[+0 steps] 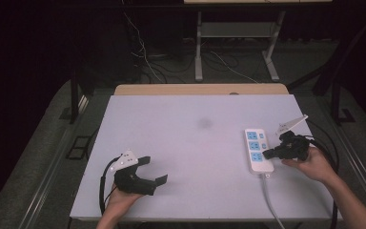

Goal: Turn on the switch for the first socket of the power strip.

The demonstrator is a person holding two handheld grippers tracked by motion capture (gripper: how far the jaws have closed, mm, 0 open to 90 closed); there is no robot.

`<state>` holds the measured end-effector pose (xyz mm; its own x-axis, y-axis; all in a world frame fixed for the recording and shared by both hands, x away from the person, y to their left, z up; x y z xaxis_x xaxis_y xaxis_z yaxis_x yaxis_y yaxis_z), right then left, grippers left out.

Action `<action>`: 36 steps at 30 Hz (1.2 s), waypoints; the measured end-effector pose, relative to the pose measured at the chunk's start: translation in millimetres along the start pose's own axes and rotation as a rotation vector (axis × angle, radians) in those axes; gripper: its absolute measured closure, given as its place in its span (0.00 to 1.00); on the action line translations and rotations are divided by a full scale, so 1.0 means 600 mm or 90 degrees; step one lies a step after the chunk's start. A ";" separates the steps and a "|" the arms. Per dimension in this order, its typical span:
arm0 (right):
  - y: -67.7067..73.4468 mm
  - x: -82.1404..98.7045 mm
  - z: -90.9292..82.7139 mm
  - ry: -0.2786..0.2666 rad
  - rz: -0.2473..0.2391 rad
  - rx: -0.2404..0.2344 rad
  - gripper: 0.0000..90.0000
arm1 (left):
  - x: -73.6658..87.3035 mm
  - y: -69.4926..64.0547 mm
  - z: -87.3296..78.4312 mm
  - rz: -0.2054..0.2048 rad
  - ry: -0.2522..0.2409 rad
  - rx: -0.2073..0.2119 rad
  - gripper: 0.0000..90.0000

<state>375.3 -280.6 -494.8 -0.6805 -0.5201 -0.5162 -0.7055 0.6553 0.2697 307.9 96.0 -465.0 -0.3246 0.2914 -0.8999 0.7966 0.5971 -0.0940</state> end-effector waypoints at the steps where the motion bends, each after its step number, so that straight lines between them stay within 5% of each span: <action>1: 0.000 0.000 0.000 0.000 0.000 0.000 1.00 | 0.000 0.000 0.000 0.000 0.000 0.000 0.01; 16: 0.000 -0.004 -0.002 0.008 0.011 -0.008 1.00 | 0.000 0.003 -0.001 -0.006 -0.004 -0.002 0.01; 21: 0.006 -0.004 -0.003 0.036 0.003 -0.003 1.00 | 0.000 0.004 -0.001 -0.004 -0.002 -0.001 0.01; 36: 0.013 -0.028 -0.027 0.035 -0.008 0.028 1.00 | 0.000 0.002 -0.002 -0.006 -0.004 -0.001 0.01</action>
<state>378.1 -275.9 -471.1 -0.6826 -0.5569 -0.4733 -0.7053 0.6716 0.2269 308.2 98.0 -464.5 -0.3292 0.2806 -0.9016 0.7923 0.6016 -0.1021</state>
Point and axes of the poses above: each handheld gripper's, and its own axes: z roughly forward along the jaws, x roughly out of its underside, y roughly to its left, the point moved 10 cm from there along z, roughly forward along the jaws, and after that the axes turned 9 degrees about z, right-handed, at the moved point
